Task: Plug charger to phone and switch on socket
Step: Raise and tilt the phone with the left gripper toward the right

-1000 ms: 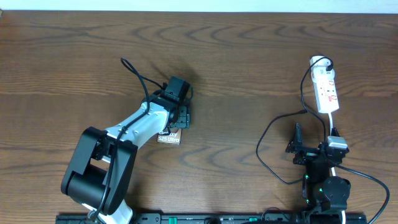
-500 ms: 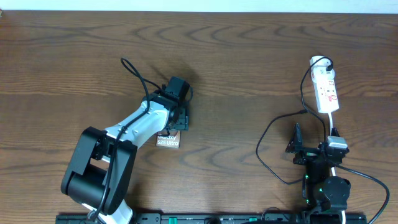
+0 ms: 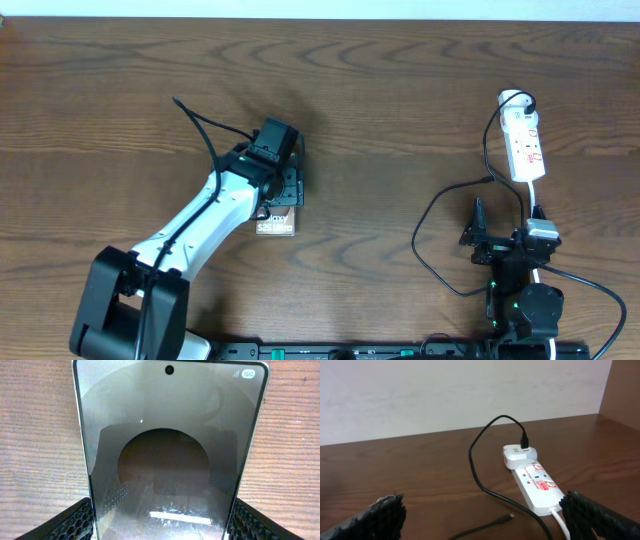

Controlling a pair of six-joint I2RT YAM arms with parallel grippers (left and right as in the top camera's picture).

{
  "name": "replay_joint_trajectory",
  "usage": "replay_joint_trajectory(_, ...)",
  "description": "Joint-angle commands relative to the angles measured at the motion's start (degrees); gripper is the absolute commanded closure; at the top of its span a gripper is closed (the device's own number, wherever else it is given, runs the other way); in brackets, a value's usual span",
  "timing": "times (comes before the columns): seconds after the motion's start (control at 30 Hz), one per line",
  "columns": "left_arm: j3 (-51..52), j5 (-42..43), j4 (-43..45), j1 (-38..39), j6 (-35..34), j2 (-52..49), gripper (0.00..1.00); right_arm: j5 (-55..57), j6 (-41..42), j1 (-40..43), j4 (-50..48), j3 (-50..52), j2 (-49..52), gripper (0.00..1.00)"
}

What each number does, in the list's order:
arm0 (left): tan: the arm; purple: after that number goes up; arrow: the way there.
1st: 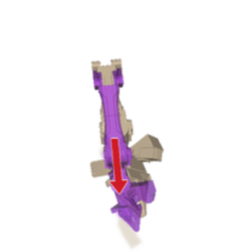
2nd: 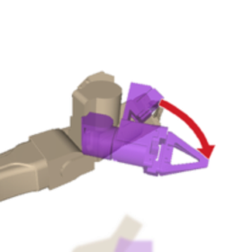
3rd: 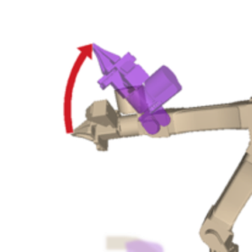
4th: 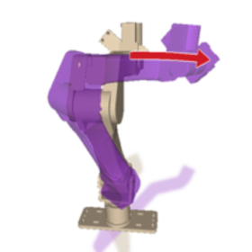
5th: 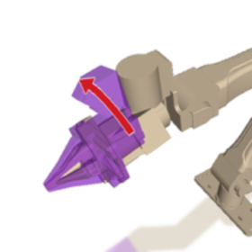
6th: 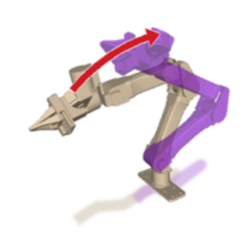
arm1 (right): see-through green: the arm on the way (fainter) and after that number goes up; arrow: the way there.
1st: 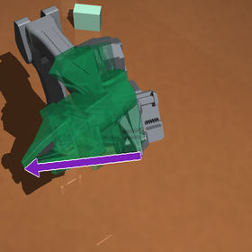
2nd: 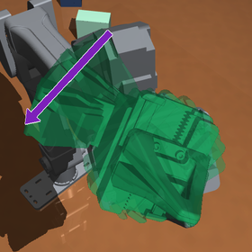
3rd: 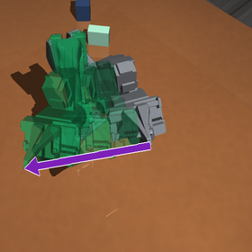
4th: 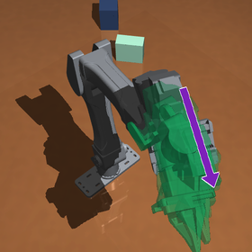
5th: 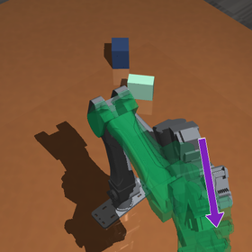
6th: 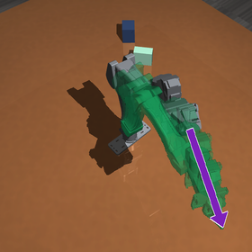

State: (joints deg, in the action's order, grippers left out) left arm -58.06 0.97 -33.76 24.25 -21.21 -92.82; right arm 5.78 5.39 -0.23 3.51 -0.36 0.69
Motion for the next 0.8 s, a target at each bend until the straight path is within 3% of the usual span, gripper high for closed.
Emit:
replay_joint_trajectory(0.0, -1.6, 0.8, -0.6, -0.1, -2.0, 2.0, 0.43, -0.2, -0.8, -0.6, 0.2, 0.1, -0.3, 0.01)
replay_joint_trajectory(0.77, -1.6, 15.2, -0.7, -0.1, -4.4, 2.1, 0.44, -0.2, -0.8, -0.6, 0.2, 0.1, -0.3, 0.01)
